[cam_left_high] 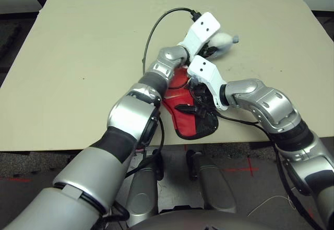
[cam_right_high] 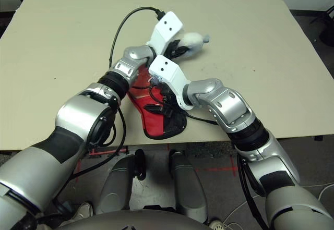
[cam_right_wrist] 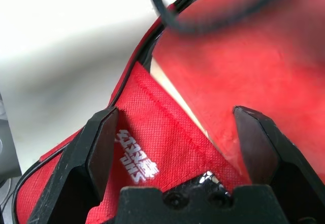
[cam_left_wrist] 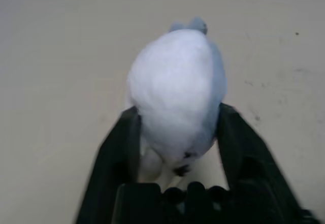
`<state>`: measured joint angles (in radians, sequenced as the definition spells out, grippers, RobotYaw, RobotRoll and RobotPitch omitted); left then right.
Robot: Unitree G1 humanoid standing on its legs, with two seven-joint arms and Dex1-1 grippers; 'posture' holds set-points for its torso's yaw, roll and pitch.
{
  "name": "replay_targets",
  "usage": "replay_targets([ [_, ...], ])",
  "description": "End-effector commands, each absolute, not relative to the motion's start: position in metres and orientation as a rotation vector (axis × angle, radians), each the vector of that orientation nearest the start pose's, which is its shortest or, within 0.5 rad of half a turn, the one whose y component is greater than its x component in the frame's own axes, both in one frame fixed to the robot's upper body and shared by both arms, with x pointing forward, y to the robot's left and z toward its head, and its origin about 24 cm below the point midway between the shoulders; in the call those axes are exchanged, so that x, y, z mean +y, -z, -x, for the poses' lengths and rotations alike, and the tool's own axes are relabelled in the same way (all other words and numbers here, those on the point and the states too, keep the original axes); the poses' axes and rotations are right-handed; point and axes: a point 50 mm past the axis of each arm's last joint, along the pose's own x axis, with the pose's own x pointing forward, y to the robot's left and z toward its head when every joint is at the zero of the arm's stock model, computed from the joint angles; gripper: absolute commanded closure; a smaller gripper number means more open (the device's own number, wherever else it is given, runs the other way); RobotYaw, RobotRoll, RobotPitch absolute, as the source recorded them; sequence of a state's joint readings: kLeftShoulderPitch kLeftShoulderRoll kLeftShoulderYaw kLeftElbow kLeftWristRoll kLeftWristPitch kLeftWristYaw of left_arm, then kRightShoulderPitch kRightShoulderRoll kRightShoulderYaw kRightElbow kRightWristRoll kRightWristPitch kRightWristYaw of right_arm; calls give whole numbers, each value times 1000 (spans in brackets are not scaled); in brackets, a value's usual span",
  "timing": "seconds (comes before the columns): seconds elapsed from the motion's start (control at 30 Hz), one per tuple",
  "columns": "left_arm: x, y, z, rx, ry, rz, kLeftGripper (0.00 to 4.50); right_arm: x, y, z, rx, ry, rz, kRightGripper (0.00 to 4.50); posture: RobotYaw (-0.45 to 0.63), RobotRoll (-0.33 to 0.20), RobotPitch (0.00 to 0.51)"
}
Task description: Store the ping-pong paddle in its case and zip it.
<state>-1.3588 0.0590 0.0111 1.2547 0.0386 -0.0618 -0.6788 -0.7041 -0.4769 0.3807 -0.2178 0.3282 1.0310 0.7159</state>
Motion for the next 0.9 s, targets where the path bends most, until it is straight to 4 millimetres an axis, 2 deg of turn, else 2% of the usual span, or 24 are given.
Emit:
replay_targets([
  [0.03, 47, -243, -412, -147, 866, -248, 244, -94, -133, -299, 568, -1008, 359, 0, 54, 0, 265],
  [0.07, 54, -252, -414, -179, 837, -239, 29, -94, -133, -299, 566, -1006, 356, 0, 56, 0, 264],
  [0.2, 76, -284, -417, -296, 738, -161, 29, -95, -133, -302, 564, -1001, 343, 0, 64, 0, 262],
  [0.37, 80, -295, -415, -332, 761, -112, 29, -95, -131, -303, 565, -996, 333, 0, 63, 0, 261],
  [0.5, 77, -285, -413, -281, 840, -120, 29, -96, -131, -303, 566, -984, 321, 0, 63, 0, 261],
  [0.67, 74, -256, -405, -153, 999, -196, 29, -102, -135, -308, 562, -952, 302, 0, 53, 0, 260],
  [0.77, 81, -245, -401, -105, 1021, -221, 29, -112, -152, -316, 544, -910, 292, 0, 50, 0, 258],
  [0.9, 96, -238, -394, -53, 1021, -242, 29, -133, -186, -331, 523, -830, 272, 0, 48, 0, 256],
])
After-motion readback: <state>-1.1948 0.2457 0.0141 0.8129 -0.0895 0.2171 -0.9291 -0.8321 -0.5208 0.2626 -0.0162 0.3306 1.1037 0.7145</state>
